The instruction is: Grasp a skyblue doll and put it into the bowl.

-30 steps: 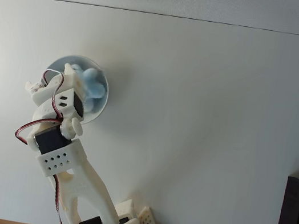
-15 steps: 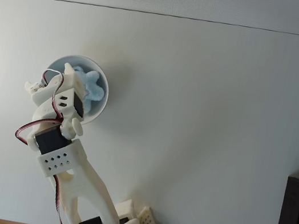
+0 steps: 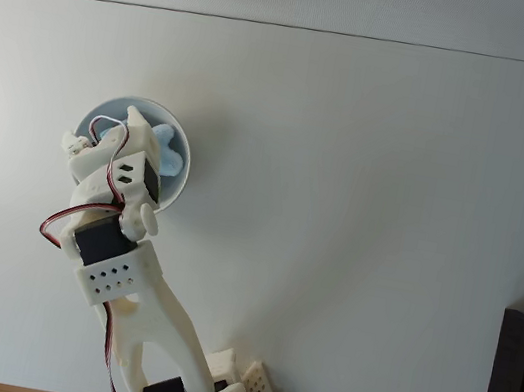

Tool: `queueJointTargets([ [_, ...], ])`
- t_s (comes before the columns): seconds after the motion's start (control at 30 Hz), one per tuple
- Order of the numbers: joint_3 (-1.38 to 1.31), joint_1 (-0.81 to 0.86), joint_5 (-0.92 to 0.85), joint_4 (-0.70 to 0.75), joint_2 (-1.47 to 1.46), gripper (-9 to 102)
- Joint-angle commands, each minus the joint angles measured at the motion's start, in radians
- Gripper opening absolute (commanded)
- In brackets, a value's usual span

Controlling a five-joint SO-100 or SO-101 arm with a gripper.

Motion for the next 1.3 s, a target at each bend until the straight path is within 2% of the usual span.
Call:
queueJointTargets([
  [0.0,-0.072,0.011,-0.002,-0.012,0.055,30],
  [0.2,-0.169,0.023,-0.003,0.002,0.071,19],
  [0.63,-0.166,0.092,-0.003,0.003,0.198,0],
  [0.83,-0.163,0.153,-0.005,0.009,0.247,0],
  [0.97,-0.163,0.195,-0.005,0.098,0.310,0],
  [1.27,-0.163,0.259,-0.005,0.393,0.489,0],
])
